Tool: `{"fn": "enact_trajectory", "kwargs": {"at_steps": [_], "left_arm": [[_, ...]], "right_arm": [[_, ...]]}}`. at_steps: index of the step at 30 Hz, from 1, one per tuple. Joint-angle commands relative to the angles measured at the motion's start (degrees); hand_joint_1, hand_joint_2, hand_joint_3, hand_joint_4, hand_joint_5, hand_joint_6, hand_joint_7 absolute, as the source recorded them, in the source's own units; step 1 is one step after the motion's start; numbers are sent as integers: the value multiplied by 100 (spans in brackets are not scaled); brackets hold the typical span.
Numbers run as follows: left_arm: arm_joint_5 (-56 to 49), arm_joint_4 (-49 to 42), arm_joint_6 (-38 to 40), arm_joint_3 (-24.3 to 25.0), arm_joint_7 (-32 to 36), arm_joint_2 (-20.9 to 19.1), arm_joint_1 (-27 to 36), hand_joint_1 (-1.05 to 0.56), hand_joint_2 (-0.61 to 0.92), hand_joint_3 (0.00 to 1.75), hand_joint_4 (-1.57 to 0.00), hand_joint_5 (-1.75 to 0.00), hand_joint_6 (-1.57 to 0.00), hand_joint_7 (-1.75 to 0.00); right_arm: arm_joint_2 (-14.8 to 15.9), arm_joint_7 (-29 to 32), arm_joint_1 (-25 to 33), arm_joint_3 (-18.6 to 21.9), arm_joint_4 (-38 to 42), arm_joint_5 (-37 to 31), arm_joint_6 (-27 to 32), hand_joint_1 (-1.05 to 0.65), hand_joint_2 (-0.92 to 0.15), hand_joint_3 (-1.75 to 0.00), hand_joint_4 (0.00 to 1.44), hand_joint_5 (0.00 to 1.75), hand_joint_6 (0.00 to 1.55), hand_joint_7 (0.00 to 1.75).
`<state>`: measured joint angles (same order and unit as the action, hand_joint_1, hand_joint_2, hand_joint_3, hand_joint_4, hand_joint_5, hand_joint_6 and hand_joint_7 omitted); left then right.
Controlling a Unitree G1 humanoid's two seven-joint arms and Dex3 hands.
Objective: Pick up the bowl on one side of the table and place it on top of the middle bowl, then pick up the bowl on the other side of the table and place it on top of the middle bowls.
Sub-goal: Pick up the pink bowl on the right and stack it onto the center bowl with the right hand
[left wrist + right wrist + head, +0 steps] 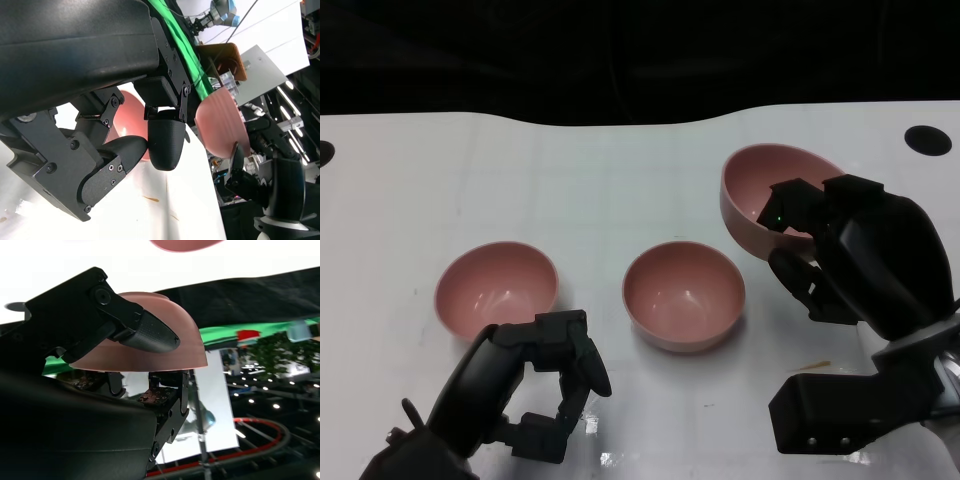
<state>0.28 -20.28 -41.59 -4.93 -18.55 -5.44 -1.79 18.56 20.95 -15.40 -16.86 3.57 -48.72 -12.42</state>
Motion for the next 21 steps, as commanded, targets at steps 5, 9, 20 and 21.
{"fn": "enact_trajectory", "kwargs": {"at_steps": [5,9,20,21], "left_arm": [[48,57,17,-50,3,-55,31,-22,29,143,-87,-169,-85,-140],[71,77,10,-74,-16,-71,40,-21,29,144,-86,-170,-85,-141],[47,134,-43,-109,-1,-72,88,-19,32,138,-85,-170,-83,-142],[53,126,-57,-109,-3,-69,85,-19,32,137,-85,-170,-84,-141]], "right_arm": [[-290,276,-543,-363,470,58,-751,-18,-22,-140,102,175,80,174],[-373,223,-622,-449,658,53,-830,-18,-24,-142,102,175,79,175],[-330,-154,-681,-900,1189,-65,-921,-14,-23,-132,99,175,72,174],[-325,-143,-692,-935,1251,-75,-937,-14,-24,-131,99,175,73,175]]}}
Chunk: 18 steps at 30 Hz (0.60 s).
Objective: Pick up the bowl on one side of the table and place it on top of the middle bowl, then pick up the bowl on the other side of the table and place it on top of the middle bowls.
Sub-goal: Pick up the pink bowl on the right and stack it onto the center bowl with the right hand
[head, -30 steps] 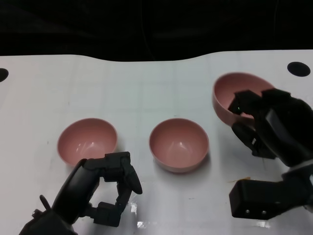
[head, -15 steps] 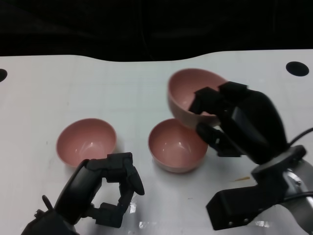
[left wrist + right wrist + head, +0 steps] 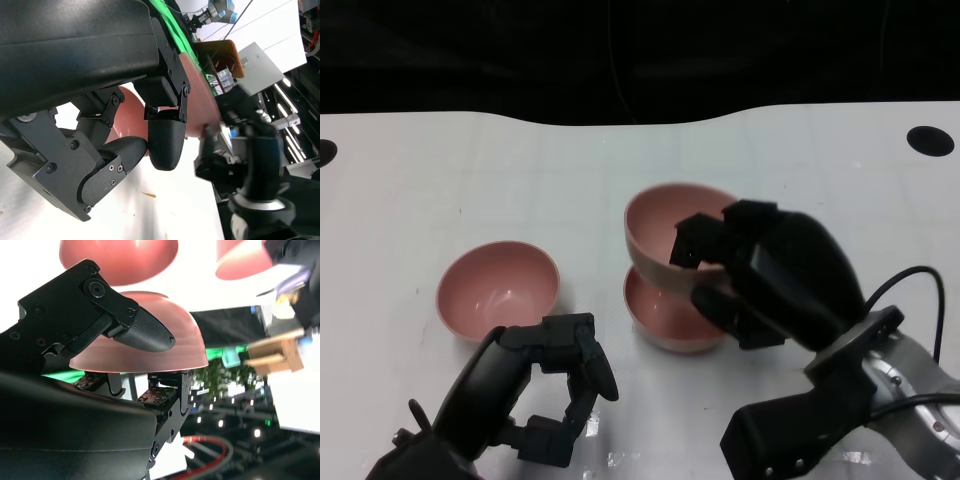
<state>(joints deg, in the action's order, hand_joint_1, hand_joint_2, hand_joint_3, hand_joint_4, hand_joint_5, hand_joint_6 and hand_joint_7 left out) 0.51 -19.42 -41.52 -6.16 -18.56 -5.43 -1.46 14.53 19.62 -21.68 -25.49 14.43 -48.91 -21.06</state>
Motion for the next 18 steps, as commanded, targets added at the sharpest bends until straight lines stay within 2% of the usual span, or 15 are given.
{"fn": "enact_trajectory", "kwargs": {"at_steps": [1,10,11,12,13,14,15,16,17,18], "left_arm": [[25,51,-65,13,0,-72,57,-20,32,136,-85,-170,-84,-141],[15,53,-69,11,6,-69,43,-19,32,137,-86,-169,-86,-138],[18,52,-71,11,6,-66,42,-19,32,138,-86,-168,-86,-138],[8,48,-85,11,12,-67,39,-19,31,138,-86,-168,-86,-137],[-5,57,-82,11,20,-69,40,-19,31,138,-87,-168,-86,-137],[-23,57,-90,12,30,-73,37,-19,31,138,-87,-168,-86,-137],[-35,57,-96,12,37,-75,36,-19,31,139,-87,-168,-87,-137],[-31,52,-112,12,33,-73,36,-19,31,139,-87,-168,-87,-137],[-24,48,-123,12,26,-72,36,-18,31,140,-87,-168,-87,-136],[-20,51,-108,13,24,-71,40,-18,31,140,-87,-168,-87,-136]], "right_arm": [[86,-6,-68,-114,254,-60,-104,-15,-24,-131,99,175,74,175],[116,86,-185,-371,892,-367,-94,-17,-22,-139,102,175,77,175],[135,72,-200,-405,936,-417,-78,-17,-29,-124,94,175,79,146],[156,8,-214,-439,977,-463,-35,-17,-32,-118,91,175,81,134],[179,-95,-222,-471,985,-512,43,-20,-41,-101,90,149,83,106],[202,-268,-219,-495,942,-554,163,-25,-56,-75,84,109,85,63],[217,-395,-214,-511,903,-582,253,-29,-67,-58,81,81,86,38],[241,-522,-198,-524,828,-619,358,-31,-75,-44,81,63,87,22],[258,-618,-184,-533,760,-650,445,-41,-84,-29,66,42,75,9],[273,-638,-165,-540,704,-692,516,-45,-88,-23,59,34,69,5]]}}
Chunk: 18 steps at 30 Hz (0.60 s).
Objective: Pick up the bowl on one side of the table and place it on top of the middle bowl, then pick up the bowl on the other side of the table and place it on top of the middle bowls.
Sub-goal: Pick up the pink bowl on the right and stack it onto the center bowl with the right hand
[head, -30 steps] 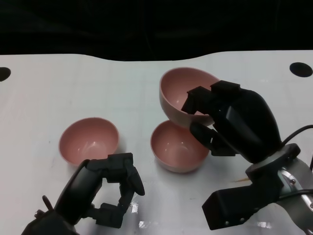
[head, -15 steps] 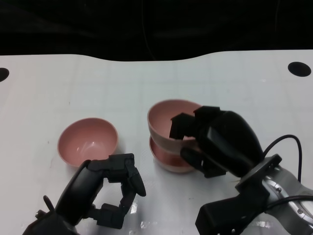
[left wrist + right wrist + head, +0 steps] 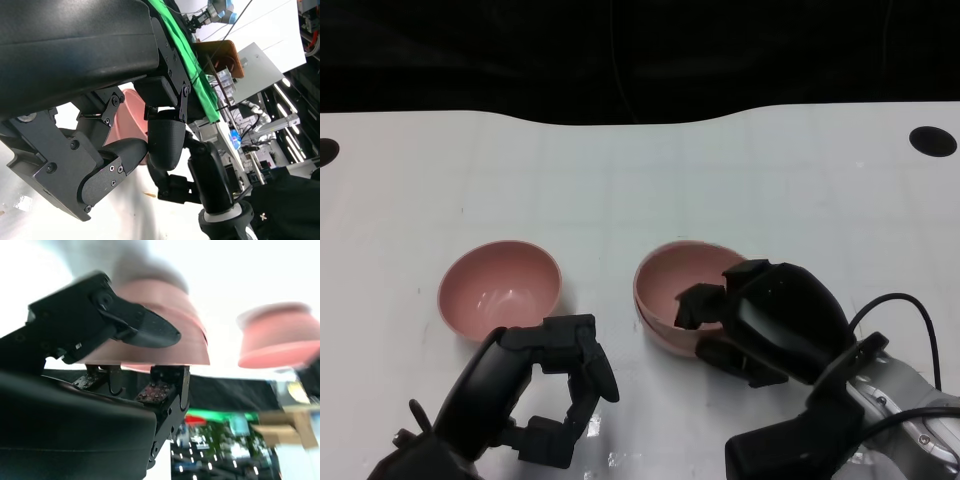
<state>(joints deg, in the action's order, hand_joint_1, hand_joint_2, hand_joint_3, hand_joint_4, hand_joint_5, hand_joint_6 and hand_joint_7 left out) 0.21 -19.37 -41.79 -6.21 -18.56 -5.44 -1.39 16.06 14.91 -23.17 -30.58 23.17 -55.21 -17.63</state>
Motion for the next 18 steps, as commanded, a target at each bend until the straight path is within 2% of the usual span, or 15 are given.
{"fn": "enact_trajectory", "kwargs": {"at_steps": [1,2,5,9,11,17,18], "left_arm": [[14,50,-66,19,23,-69,36,-18,31,141,-87,-167,-87,-136],[13,54,-52,20,25,-69,38,-18,31,141,-87,-167,-87,-136],[20,71,-8,21,21,-71,48,-18,30,141,-87,-167,-87,-136],[62,77,10,20,-3,-69,49,-19,30,140,-87,-166,-87,-136],[81,87,25,18,-12,-68,53,-19,30,139,-88,-165,-87,-136],[55,68,-19,25,20,-64,44,-19,31,138,-88,-166,-87,-136],[47,78,-23,29,35,-59,48,-19,30,138,-88,-167,-87,-136]], "right_arm": [[129,-169,2,-34,-212,-83,225,-53,-90,-24,50,27,59,2],[128,-147,23,-28,-247,-76,257,-60,-91,-25,42,22,51,1],[110,-49,147,49,-452,15,337,-68,-92,-28,32,18,42,0],[141,-152,323,175,-901,119,468,-69,-92,-32,28,19,39,0],[163,-263,466,292,-1203,247,526,-69,-92,-32,24,26,37,0],[299,-689,961,702,-2064,784,555,-68,-92,-31,20,30,35,0],[321,-734,1066,782,-2214,877,552,-67,-92,-31,13,47,37,1]]}}
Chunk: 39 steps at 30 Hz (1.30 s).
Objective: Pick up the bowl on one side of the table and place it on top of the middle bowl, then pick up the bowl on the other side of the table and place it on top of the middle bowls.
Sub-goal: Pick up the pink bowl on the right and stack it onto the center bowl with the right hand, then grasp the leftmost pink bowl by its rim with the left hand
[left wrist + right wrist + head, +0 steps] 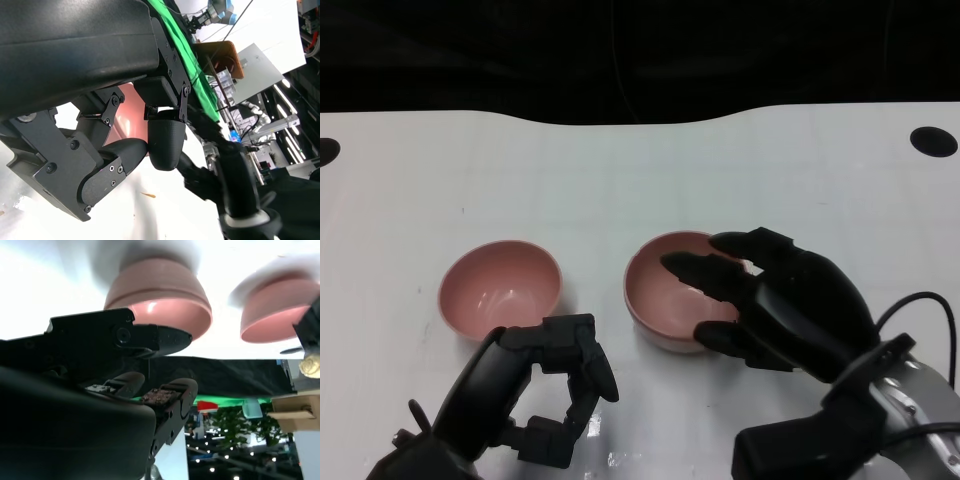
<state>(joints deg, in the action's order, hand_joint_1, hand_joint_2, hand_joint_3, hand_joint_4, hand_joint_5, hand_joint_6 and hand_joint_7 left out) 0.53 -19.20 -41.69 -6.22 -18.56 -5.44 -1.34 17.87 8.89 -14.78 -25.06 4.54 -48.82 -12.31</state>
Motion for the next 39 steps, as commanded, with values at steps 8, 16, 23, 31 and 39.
{"fn": "enact_trajectory", "kwargs": {"at_steps": [8,16,23,31,39], "left_arm": [[-76,43,-8,143,272,-26,1,-21,28,143,-82,-169,-83,-136],[-119,298,200,230,448,15,10,-17,41,118,-71,-145,-78,-109],[-290,847,624,314,603,-80,56,-25,57,73,-47,-135,-57,-83],[-1050,1875,1513,452,900,-373,209,-43,88,7,-31,-98,-51,-34],[-1767,2763,2407,622,939,-803,269,-49,91,1,-19,-87,-41,-15]], "right_arm": [[365,241,1012,858,-859,786,-661,-53,-92,-21,30,91,62,14],[406,387,1693,1278,-1004,1298,-1397,-37,-92,-13,59,105,83,25],[339,655,2076,1572,-766,1528,-2076,-18,-70,-55,78,136,89,67],[212,824,2092,1721,-324,1545,-2279,-5,-26,-150,90,167,95,115],[73,716,2044,1730,-27,1664,-2126,-7,-20,-159,98,175,82,158]]}}
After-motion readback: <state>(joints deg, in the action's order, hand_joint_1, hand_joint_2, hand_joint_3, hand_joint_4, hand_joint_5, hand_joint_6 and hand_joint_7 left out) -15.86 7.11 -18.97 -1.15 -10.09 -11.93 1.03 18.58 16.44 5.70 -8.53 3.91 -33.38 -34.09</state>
